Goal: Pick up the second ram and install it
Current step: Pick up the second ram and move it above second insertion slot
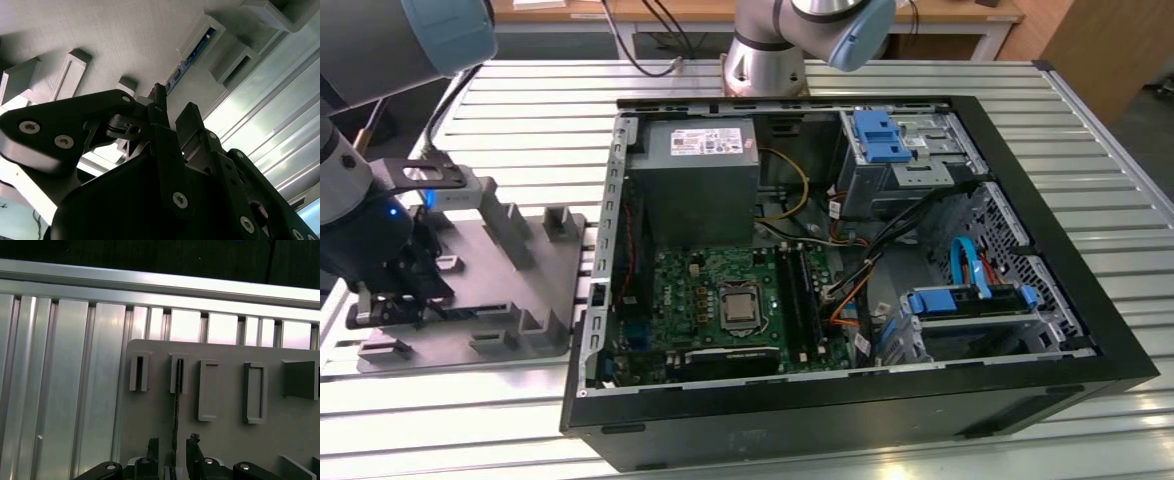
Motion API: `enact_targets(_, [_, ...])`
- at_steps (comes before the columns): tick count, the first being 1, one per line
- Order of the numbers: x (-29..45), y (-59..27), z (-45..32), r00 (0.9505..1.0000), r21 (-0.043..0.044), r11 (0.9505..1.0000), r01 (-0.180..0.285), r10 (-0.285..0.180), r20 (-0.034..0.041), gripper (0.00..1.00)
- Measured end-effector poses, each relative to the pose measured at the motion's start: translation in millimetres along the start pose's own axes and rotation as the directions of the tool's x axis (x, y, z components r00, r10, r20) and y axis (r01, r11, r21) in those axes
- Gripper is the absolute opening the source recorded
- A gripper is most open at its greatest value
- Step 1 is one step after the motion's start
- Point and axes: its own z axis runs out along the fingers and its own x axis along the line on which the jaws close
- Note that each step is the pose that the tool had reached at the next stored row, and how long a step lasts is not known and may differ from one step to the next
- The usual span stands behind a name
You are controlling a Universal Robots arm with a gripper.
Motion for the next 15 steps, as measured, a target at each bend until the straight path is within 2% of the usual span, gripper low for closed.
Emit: enact_targets(15, [0.2, -0.2, 8.9, 1.0000, 0.0000, 1.0000, 0.000, 0.000, 0.0000, 0.35])
